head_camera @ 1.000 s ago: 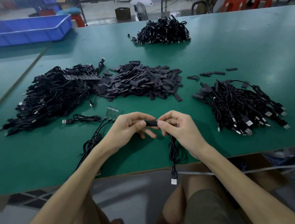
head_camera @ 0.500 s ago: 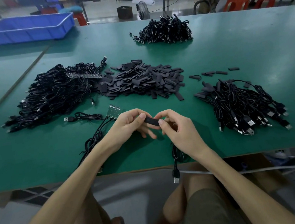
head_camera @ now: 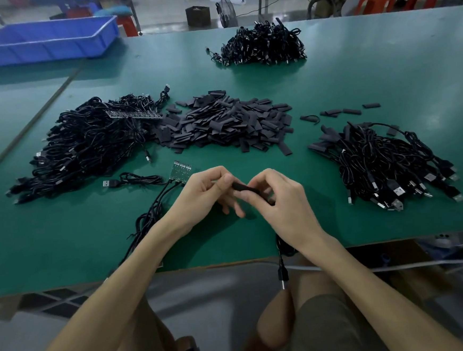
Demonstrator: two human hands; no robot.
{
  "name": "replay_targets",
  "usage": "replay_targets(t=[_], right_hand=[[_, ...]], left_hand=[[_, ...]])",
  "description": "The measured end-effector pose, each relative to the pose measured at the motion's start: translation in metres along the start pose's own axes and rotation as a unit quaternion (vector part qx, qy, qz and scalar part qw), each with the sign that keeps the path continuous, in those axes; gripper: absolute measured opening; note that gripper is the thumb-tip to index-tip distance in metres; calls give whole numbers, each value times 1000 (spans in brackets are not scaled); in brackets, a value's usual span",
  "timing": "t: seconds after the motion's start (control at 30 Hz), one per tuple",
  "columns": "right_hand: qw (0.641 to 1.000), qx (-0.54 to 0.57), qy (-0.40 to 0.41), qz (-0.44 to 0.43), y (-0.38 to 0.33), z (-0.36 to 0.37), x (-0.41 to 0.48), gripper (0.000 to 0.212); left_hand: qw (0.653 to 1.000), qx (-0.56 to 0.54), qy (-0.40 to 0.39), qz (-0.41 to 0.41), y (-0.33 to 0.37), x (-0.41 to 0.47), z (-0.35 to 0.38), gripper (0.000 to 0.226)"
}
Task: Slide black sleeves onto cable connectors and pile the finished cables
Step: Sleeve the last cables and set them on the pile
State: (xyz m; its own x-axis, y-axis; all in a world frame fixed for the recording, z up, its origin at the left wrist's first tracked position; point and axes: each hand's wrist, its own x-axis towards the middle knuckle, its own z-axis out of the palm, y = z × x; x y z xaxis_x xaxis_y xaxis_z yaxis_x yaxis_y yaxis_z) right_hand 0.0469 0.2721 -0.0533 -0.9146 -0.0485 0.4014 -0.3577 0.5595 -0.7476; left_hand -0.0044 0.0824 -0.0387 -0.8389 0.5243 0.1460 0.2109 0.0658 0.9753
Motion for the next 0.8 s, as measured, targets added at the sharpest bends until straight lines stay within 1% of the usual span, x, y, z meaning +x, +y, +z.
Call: replay_targets(t=[0.07,0.17,0.3,0.37,0.47,0.63,0.8], right_hand=[[1000,-13,-1,-14,-1,2,-1,22],[1000,7,-5,1,0,1,-1,18],[1000,-1,-18,-4,0,-1,0,16],[999,-10,-30,-7,-1,0,-1,19],[999,-18,-32,-20,-3,0,-2,21],[998,-34,-21,-51,-6,0,-3,18],[999,3,-8,-51,-5,-1,-2,12]], left_hand=[[1000,14,-1,0,-2,0,0,32],[999,38,17,7,-3,0,1,31],[992,119,44,13,-3,1,5,35],[989,142,46,8,-2,1,5,38],[990,140,35,-5,-1,0,5,40],[993,121,13,-5,0,-1,6,39],[994,109,8,-5,-1,0,6,36]])
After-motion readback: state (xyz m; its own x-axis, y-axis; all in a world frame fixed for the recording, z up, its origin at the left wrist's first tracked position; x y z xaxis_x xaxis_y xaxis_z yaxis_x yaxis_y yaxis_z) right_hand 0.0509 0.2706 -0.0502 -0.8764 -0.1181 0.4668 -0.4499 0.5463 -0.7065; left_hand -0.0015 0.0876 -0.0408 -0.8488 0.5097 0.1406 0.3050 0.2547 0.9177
